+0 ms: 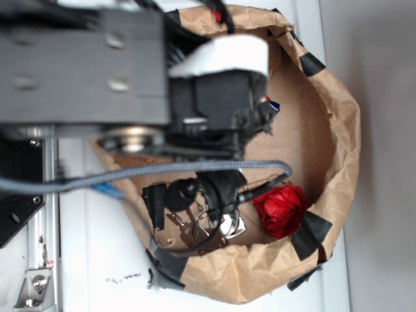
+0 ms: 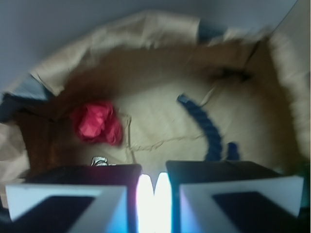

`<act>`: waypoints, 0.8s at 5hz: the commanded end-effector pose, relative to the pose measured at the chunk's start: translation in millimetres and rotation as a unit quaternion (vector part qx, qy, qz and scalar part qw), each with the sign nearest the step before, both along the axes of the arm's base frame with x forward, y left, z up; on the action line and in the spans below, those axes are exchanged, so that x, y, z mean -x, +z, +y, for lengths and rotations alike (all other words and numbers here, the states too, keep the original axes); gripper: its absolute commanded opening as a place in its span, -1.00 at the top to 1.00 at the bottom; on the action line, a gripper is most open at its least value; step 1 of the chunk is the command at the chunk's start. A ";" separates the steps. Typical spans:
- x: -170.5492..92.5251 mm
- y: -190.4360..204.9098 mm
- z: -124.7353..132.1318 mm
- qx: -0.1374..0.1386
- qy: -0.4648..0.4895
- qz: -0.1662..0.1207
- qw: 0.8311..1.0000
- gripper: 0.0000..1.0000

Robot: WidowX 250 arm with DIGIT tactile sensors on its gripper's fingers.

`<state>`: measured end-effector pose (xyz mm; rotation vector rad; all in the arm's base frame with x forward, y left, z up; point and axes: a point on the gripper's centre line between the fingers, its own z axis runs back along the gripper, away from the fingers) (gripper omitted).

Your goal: Grab the silver keys.

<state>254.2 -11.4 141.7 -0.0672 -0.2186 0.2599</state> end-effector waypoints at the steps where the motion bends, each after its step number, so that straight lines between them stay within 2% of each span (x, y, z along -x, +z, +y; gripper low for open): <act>1: -5.8 -39.5 4.7 0.064 -0.009 -0.027 0.998 -1.00; 3: -5.6 -66.2 -21.0 0.106 -0.018 -0.006 0.994 -1.00; 4: -1.1 -76.1 -40.9 0.142 -0.041 0.028 0.989 -1.00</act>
